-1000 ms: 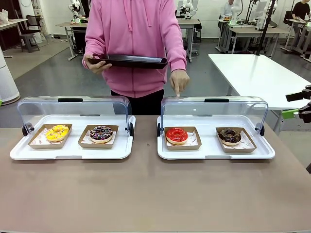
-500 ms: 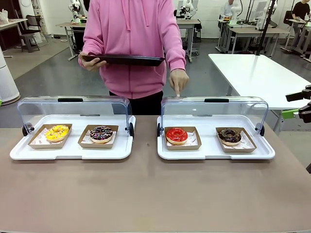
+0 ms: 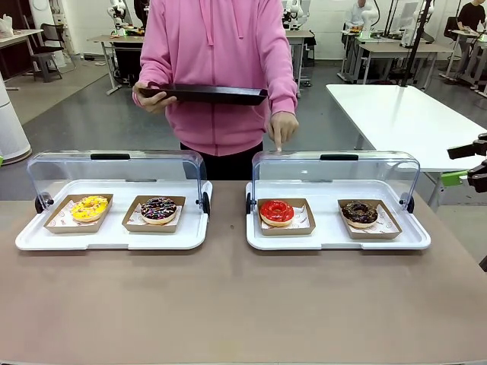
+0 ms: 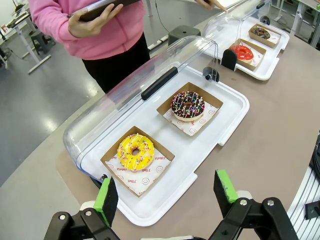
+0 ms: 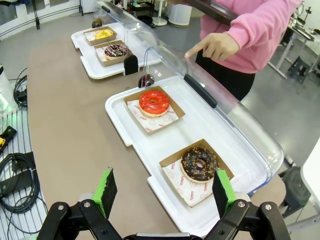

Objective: Provide the desired donut to the person.
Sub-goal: Pick up and lift the Paper togo box containing the Donut pointed at by the person.

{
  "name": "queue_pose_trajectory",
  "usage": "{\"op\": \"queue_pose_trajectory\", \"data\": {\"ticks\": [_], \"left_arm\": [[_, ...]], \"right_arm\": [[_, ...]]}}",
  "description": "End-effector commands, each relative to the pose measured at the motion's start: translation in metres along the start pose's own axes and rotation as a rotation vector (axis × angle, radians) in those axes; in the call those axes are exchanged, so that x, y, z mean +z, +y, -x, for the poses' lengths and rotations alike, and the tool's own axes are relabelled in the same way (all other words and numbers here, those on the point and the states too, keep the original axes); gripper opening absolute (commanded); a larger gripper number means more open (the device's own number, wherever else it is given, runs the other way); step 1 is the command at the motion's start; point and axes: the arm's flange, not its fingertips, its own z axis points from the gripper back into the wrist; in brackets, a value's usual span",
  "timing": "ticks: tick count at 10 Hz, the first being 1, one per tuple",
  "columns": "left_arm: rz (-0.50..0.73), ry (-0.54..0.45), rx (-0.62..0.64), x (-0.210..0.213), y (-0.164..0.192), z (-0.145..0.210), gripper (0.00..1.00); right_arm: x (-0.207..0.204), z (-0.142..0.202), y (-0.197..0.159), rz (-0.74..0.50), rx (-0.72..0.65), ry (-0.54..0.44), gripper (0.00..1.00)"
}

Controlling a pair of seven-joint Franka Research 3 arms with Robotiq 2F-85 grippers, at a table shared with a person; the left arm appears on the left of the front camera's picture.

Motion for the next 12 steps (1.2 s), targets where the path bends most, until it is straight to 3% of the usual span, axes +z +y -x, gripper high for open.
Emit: {"op": "queue_pose_trajectory", "data": {"ticks": [1, 3, 5, 7, 9, 12], "left_arm": [[0.005, -0.005, 0.002, -0.001, 0.000, 0.000, 1.00], [0.005, -0.005, 0.002, -0.001, 0.000, 0.000, 1.00], [0.005, -0.005, 0.002, -0.001, 0.000, 0.000, 1.00], [0.005, -0.005, 0.002, -0.001, 0.000, 0.000, 1.00], [0.005, -0.005, 0.002, -0.001, 0.000, 0.000, 1.00], [0.005, -0.005, 0.002, -0.001, 0.000, 0.000, 1.00]], "right_arm": [[-0.002, 0.001, -0.003, -0.003, 0.008, -0.017, 1.00], [0.000, 0.000, 0.000, 0.000, 0.000, 0.000, 1.00], [-0.034, -0.060, 0.028, -0.128, 0.219, 0.150, 1.00], [-0.081, -0.107, 0.046, -0.146, 0.269, 0.311, 1.00], [-0.161, -0.139, 0.061, -0.188, 0.337, 0.471, 1.00], [-0.273, -0.124, 0.083, -0.282, 0.449, 0.563, 1.00]]}}
